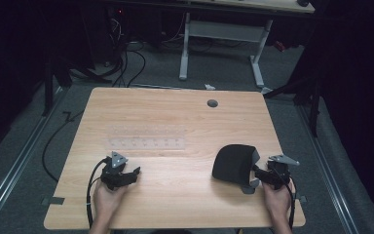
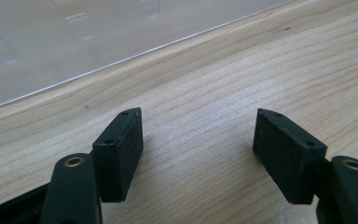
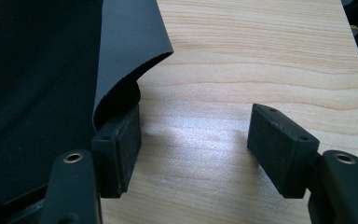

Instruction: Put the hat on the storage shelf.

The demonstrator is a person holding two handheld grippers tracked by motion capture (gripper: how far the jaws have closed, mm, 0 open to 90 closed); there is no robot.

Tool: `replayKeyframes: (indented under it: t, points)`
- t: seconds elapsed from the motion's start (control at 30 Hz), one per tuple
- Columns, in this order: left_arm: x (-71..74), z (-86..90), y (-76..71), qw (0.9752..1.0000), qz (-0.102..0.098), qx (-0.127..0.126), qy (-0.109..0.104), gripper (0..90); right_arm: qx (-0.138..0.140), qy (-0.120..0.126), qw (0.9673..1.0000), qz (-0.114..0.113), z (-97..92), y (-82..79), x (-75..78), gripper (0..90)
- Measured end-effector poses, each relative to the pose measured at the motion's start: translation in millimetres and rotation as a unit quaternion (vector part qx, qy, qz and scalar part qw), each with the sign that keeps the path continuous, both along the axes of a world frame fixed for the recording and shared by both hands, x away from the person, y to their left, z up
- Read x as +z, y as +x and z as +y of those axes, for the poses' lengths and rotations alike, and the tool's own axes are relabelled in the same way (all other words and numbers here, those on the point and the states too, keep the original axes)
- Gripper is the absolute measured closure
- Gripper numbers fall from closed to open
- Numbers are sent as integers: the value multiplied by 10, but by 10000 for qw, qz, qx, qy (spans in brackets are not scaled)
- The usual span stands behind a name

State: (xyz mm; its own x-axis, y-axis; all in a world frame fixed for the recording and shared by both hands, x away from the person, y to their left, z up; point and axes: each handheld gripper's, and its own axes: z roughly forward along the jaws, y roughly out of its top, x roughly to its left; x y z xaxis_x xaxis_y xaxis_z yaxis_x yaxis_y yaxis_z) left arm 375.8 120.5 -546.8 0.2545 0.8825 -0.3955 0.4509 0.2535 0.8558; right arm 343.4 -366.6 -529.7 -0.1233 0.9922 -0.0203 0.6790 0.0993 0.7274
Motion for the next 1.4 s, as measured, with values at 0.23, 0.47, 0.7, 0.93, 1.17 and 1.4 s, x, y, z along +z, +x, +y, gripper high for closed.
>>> replayKeyframes:
  t: [0.23, 0.47, 0.7, 0.93, 1.17, 1.4]
  points:
    - [0, -1, 0, 10000, 0, 3, 1, 335, -25, 25, 10000, 3, 5, -1, -1, 352]
    - [0, -1, 0, 10000, 1, 7, 2, 333, -25, 25, 10000, 2, 5, -1, 0, 352]
    - [0, -2, 0, 10000, 3, 9, 2, 332, -16, 45, 10000, 15, -1, -1, 2, 349]
    - [0, -2, 0, 10000, 3, 10, 1, 332, -8, 67, 10000, 36, -14, -8, 9, 384]
    - [0, -3, 0, 10000, 2, 9, 2, 330, 6, 240, 9997, -94, -52, -96, 93, 426]
    - [0, -3, 0, 10000, 4, 9, 5, 329, 89, 320, 9991, -261, -85, -207, 177, 428]
